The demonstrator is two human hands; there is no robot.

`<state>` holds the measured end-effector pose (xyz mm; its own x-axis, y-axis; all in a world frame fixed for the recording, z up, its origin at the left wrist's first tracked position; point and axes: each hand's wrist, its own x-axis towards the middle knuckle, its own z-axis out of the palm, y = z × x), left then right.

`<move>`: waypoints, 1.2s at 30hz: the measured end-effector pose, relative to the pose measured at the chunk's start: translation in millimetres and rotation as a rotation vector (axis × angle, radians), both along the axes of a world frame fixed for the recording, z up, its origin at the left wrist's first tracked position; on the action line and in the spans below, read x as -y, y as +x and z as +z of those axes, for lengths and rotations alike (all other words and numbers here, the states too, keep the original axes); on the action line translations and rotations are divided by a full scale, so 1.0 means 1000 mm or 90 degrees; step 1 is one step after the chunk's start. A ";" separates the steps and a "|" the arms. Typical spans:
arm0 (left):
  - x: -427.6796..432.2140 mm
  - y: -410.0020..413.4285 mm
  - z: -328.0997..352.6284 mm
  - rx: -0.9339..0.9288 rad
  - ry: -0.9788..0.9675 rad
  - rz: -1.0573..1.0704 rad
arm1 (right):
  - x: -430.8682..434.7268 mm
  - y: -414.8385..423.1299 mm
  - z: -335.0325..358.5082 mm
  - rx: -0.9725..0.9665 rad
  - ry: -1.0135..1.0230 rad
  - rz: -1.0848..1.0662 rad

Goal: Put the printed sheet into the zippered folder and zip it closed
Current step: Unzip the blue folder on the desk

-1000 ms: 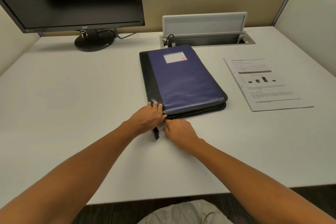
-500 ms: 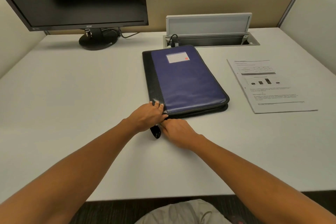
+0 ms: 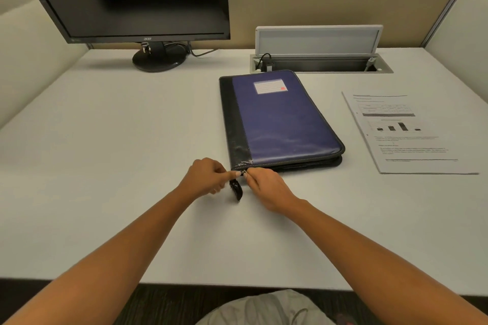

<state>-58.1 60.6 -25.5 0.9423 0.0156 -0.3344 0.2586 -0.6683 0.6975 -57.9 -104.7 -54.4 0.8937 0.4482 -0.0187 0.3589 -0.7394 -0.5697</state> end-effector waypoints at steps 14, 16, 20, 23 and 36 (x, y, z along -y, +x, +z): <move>0.013 -0.009 0.003 -0.051 -0.184 0.048 | 0.011 -0.001 0.004 -0.016 0.139 -0.034; 0.017 -0.010 0.005 -0.117 -0.263 0.048 | 0.014 -0.001 0.008 -0.014 0.160 -0.031; 0.017 -0.009 0.007 -0.181 -0.334 0.045 | 0.016 -0.001 0.014 -0.015 0.179 -0.026; 0.015 -0.009 0.009 -0.186 -0.299 0.036 | 0.017 0.000 0.016 -0.017 0.183 -0.025; 0.014 -0.011 -0.002 0.190 0.131 -0.050 | 0.026 0.000 0.000 -0.017 0.113 -0.007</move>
